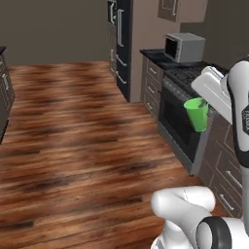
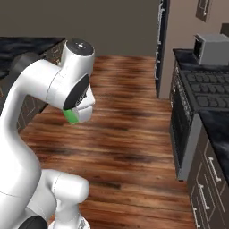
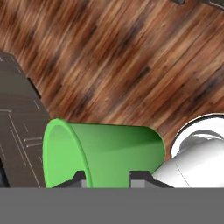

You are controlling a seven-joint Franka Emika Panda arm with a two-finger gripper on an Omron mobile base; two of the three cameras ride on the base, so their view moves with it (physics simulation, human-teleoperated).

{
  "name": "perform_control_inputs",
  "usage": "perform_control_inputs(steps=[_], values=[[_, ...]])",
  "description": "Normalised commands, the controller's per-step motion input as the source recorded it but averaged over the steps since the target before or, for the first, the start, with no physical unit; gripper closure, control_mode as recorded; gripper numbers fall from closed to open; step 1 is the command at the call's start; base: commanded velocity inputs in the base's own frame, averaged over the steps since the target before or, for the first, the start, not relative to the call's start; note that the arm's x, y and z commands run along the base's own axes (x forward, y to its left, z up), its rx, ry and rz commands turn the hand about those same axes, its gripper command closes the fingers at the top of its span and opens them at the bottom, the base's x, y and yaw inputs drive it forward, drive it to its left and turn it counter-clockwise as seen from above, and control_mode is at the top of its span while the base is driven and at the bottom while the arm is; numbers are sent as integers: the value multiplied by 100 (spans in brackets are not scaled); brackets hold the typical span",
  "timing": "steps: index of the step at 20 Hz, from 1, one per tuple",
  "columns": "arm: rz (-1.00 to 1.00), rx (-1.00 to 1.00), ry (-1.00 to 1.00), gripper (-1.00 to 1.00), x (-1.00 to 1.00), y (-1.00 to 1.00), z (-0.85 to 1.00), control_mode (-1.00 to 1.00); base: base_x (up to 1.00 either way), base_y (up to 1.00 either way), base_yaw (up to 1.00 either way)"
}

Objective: There is a tray on the dining counter. Grab the cup, mug, and pitcher and place them on the tray. The pitcher may be placed next to the tray if it cannot fit the tray.

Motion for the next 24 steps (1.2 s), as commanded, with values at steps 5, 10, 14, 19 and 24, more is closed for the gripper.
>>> perform_control_inputs(steps=[5,10,14,19,24], values=[[0,0,0,100,0,0,0,100,0,28,52],[0,0,0,100,0,0,0,100,0,30,51],[0,0,0,100,0,0,0,100,0,28,49],[0,0,0,100,0,0,0,100,25,5,32],[0,0,0,100,0,0,0,100,58,-17,8]])
